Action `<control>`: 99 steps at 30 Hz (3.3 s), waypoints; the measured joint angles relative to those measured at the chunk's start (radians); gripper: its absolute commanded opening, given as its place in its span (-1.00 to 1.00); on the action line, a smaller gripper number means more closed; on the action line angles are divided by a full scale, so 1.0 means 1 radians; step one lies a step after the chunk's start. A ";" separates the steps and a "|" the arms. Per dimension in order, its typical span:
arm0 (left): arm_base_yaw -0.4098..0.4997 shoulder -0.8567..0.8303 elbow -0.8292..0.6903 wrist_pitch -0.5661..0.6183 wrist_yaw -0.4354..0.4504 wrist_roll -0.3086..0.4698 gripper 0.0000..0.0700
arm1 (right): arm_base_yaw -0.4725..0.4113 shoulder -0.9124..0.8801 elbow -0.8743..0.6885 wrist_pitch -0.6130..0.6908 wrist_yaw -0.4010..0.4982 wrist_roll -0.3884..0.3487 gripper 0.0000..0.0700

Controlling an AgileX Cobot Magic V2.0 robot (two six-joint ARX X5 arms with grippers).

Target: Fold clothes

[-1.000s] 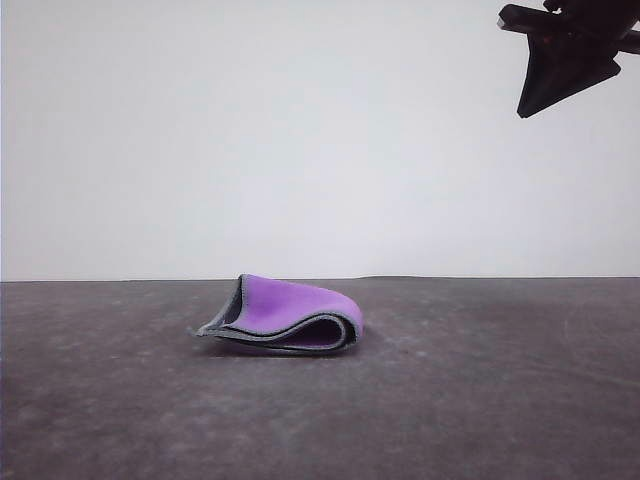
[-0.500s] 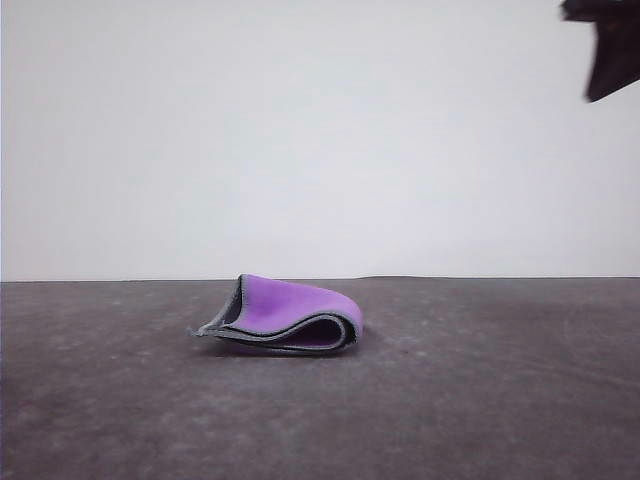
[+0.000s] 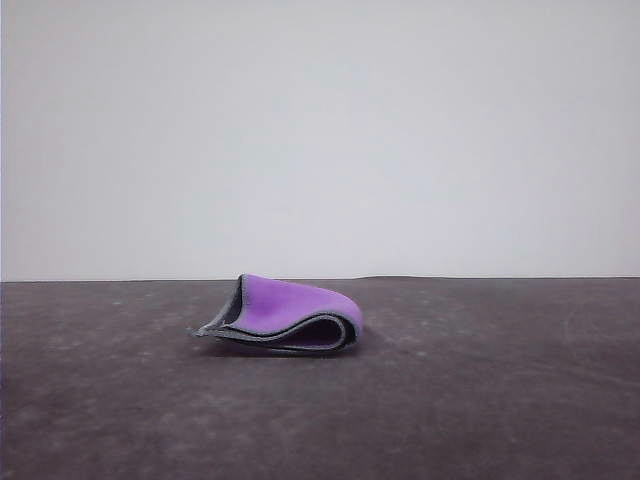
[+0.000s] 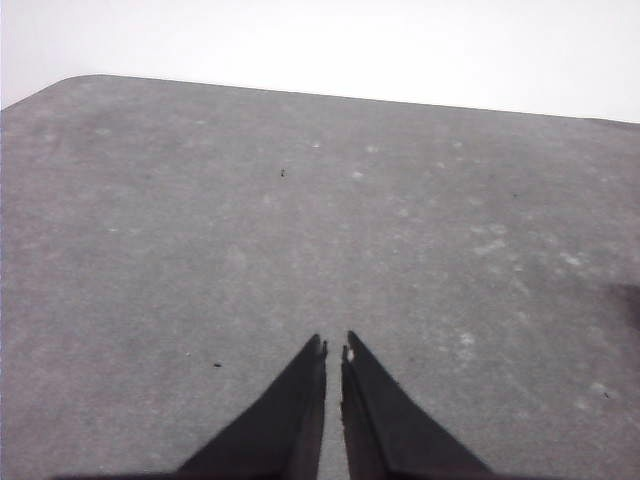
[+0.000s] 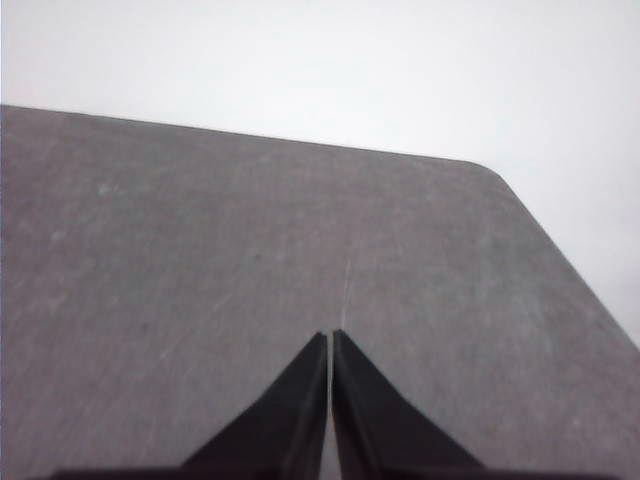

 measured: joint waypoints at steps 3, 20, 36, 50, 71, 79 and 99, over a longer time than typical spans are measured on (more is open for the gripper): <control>0.000 0.000 0.000 0.000 0.000 0.000 -0.95 | 0.000 -0.135 -0.085 -0.024 -0.001 0.000 -1.00; 0.000 0.000 0.000 0.000 0.000 0.000 -0.95 | 0.000 -0.439 -0.300 -0.148 -0.002 0.026 -1.00; 0.000 0.000 0.000 0.000 0.000 0.000 -0.95 | 0.001 -0.480 -0.324 -0.179 -0.029 0.038 -1.00; 0.000 0.000 0.000 0.000 0.000 0.000 -0.95 | 0.067 -0.480 -0.330 -0.161 -0.038 0.038 -1.00; 0.000 0.000 0.000 0.000 0.000 0.000 -0.95 | 0.067 -0.480 -0.330 -0.159 -0.036 0.038 -1.00; 0.000 0.000 0.000 0.000 0.000 0.000 -0.95 | 0.067 -0.480 -0.330 -0.159 -0.036 0.038 -1.00; 0.000 0.000 0.000 0.000 0.000 0.000 -0.95 | 0.067 -0.480 -0.330 -0.158 -0.036 0.038 -1.00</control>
